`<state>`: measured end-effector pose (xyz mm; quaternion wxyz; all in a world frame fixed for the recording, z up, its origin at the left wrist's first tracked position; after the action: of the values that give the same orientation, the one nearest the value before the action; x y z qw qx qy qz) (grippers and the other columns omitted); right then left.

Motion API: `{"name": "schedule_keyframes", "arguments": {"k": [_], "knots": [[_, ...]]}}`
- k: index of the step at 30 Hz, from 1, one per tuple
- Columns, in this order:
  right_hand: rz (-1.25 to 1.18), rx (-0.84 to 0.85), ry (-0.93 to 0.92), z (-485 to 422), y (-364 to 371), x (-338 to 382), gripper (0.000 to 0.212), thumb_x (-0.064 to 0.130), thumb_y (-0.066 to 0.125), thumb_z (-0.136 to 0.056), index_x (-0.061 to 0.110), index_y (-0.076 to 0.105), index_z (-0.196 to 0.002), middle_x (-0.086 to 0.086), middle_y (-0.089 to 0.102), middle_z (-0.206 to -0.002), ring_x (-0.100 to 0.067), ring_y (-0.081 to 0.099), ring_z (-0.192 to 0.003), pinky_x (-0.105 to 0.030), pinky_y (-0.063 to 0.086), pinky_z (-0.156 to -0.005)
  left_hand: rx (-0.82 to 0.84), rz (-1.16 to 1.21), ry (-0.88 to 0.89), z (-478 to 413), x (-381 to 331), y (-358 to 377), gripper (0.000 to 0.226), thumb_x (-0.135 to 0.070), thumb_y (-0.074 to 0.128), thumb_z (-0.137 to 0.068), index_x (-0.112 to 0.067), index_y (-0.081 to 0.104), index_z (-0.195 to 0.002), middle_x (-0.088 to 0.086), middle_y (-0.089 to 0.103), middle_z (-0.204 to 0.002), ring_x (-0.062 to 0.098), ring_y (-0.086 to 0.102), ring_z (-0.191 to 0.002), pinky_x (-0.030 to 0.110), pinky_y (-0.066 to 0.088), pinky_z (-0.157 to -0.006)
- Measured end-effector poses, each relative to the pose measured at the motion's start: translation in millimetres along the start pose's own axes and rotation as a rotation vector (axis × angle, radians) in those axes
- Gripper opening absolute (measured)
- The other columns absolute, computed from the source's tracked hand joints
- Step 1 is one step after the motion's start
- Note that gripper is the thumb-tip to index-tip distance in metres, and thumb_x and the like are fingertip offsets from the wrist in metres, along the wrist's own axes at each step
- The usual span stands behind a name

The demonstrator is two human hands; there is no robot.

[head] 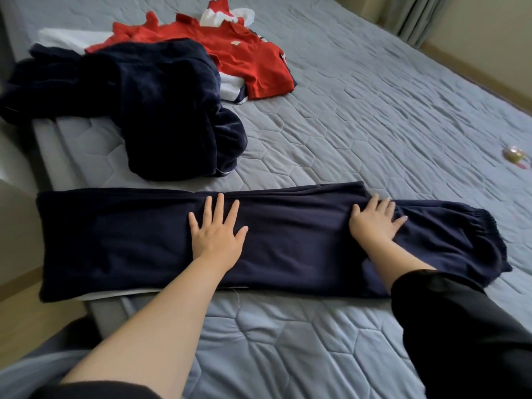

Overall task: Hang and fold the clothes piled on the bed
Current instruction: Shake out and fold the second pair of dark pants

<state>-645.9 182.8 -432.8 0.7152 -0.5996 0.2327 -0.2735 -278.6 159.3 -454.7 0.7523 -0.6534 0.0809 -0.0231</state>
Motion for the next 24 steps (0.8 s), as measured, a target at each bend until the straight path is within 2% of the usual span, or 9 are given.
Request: {"name": "schedule_keyframes", "arguments": {"k": [2,5,7,9,13,18,20,24], "knots": [[-0.01,-0.064,-0.103,10.4,-5.9,18.0,0.067,0.046,0.028,-0.098,0.013,0.009,-0.153,-0.013,0.004,-0.16,-0.026,-0.002,-0.148,-0.058,-0.001,-0.115,-0.002,0.017,-0.017,0.6,2.7,-0.7,0.064,-0.058,0.016,-0.096,-0.034,-0.008,-0.151,0.001,-0.014,-0.16,0.024,-0.016,-0.146,0.055,0.0,-0.115],[-0.063,-0.155,-0.5,68.6,-1.3,93.9,0.066,0.041,0.037,-0.097,0.016,0.014,-0.153,-0.01,0.006,-0.16,-0.025,0.002,-0.148,-0.053,0.002,-0.115,-0.04,0.041,0.027,5.2,0.5,-3.9,0.063,-0.053,0.02,-0.098,-0.032,-0.005,-0.152,0.003,-0.012,-0.16,0.024,-0.013,-0.146,0.055,0.002,-0.114],[-0.071,-0.103,-0.723,118.6,20.2,137.7,0.063,0.041,0.038,-0.097,0.019,0.017,-0.152,-0.008,0.008,-0.16,-0.023,0.004,-0.148,-0.049,0.003,-0.116,-0.053,0.03,0.093,13.9,1.0,-1.7,0.063,-0.05,0.022,-0.097,-0.032,-0.003,-0.152,0.003,-0.01,-0.161,0.023,-0.012,-0.147,0.054,0.003,-0.115],[-0.039,-0.045,-0.814,147.0,41.7,155.2,0.061,0.042,0.034,-0.098,0.02,0.016,-0.153,-0.005,0.008,-0.161,-0.022,0.002,-0.148,-0.048,0.001,-0.116,-0.039,0.015,0.118,24.6,6.1,3.9,0.063,-0.051,0.02,-0.096,-0.033,-0.003,-0.152,0.001,-0.01,-0.161,0.022,-0.012,-0.147,0.052,0.003,-0.116],[-0.037,-0.08,-0.766,133.5,41.4,143.7,0.058,0.041,0.033,-0.098,0.023,0.02,-0.152,-0.003,0.012,-0.16,-0.021,0.005,-0.148,-0.05,0.002,-0.116,-0.021,-0.005,-0.002,32.3,19.0,3.5,0.062,-0.053,0.017,-0.097,-0.035,-0.006,-0.151,-0.002,-0.01,-0.161,0.021,-0.012,-0.147,0.052,0.001,-0.115],[-0.008,-0.078,-0.557,97.0,35.5,95.0,0.057,0.045,0.026,-0.099,0.024,0.019,-0.152,-0.003,0.012,-0.16,-0.02,0.006,-0.148,-0.05,0.003,-0.116,0.021,0.025,-0.108,30.1,18.7,-2.0,0.062,-0.053,0.02,-0.098,-0.034,-0.005,-0.151,0.0,-0.012,-0.16,0.025,-0.015,-0.146,0.058,0.003,-0.114],[-0.025,-0.067,-0.516,90.6,35.1,76.4,0.057,0.044,0.026,-0.099,0.023,0.02,-0.152,-0.003,0.013,-0.16,-0.02,0.006,-0.148,-0.051,0.003,-0.116,0.053,0.035,-0.08,32.0,4.2,-3.0,0.064,-0.054,0.02,-0.098,-0.031,-0.005,-0.152,0.002,-0.014,-0.16,0.027,-0.016,-0.146,0.06,0.004,-0.113],[-0.031,-0.079,-0.464,85.9,32.5,43.8,0.055,0.042,0.027,-0.099,0.023,0.023,-0.151,-0.003,0.015,-0.16,-0.02,0.006,-0.147,-0.053,0.003,-0.115,0.165,0.019,0.126,43.3,-63.9,5.9,0.064,-0.056,0.019,-0.098,-0.032,-0.007,-0.151,0.003,-0.019,-0.159,0.026,-0.02,-0.145,0.06,0.0,-0.112]]}}
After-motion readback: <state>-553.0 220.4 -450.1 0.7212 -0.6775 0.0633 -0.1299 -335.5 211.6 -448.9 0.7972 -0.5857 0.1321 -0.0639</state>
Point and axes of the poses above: each hand's wrist, its own z-axis away from the middle knuckle, its own y-axis out of the palm, x = y × z, the point moved 9 cm from there along -z, towards the middle knuckle
